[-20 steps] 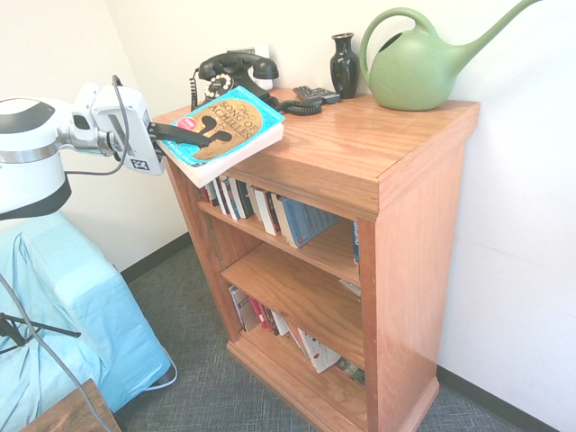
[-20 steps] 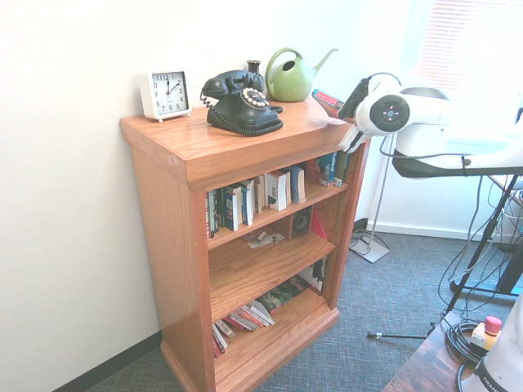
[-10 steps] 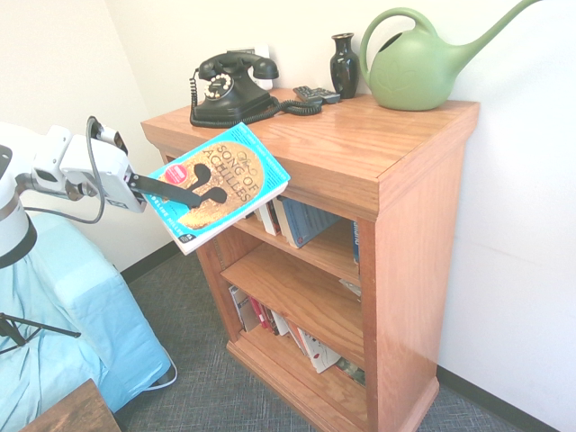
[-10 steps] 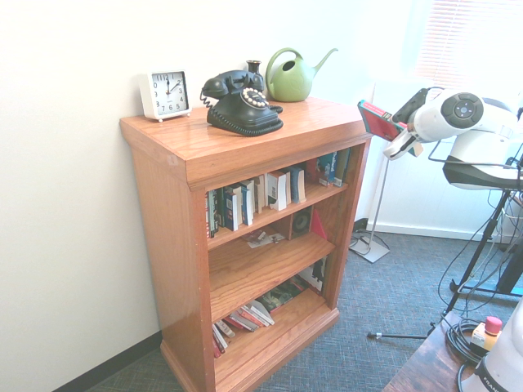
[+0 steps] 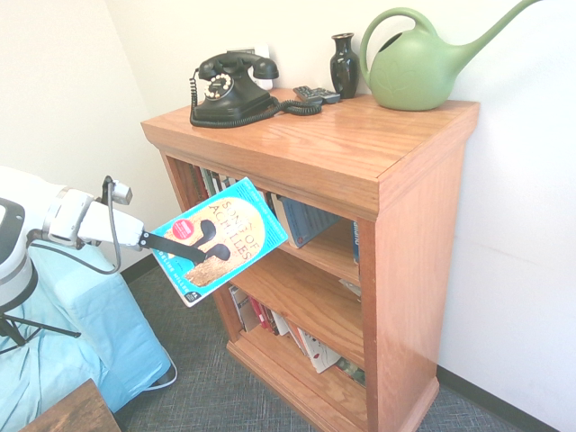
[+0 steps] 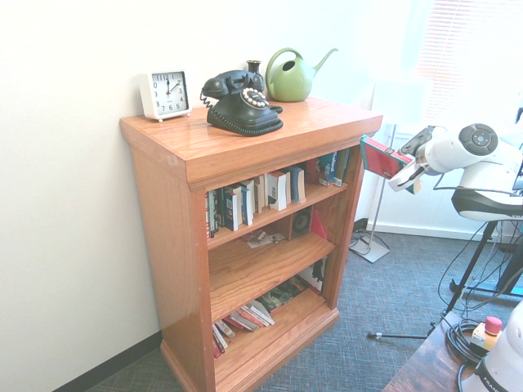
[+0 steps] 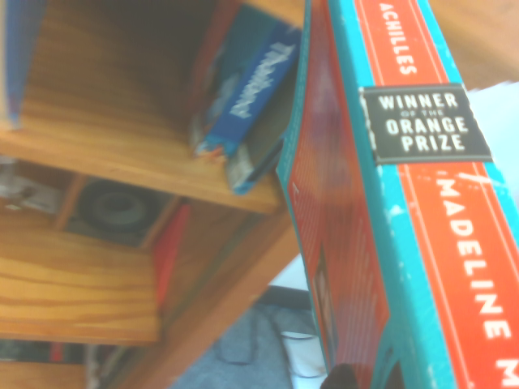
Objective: Organize the shelf
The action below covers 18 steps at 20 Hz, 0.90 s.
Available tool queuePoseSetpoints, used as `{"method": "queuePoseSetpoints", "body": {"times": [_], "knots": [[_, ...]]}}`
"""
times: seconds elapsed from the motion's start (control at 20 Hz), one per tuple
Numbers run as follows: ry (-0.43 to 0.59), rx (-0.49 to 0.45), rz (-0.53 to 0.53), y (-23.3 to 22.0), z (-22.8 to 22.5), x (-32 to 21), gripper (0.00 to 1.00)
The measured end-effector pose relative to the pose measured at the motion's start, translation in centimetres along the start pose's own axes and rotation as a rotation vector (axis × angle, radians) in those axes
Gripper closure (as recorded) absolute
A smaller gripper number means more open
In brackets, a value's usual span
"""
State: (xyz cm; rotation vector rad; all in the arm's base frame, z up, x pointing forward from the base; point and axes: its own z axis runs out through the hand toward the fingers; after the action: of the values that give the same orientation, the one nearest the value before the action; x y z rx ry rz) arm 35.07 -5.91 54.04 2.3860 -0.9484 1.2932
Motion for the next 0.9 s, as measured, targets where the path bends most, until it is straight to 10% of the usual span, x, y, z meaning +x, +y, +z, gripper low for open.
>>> {"method": "queuePoseSetpoints", "body": {"times": [0.9], "knots": [[-0.106, 0.104, 0.016, -5.9, 12.8, -3.7, 1.00]]}}
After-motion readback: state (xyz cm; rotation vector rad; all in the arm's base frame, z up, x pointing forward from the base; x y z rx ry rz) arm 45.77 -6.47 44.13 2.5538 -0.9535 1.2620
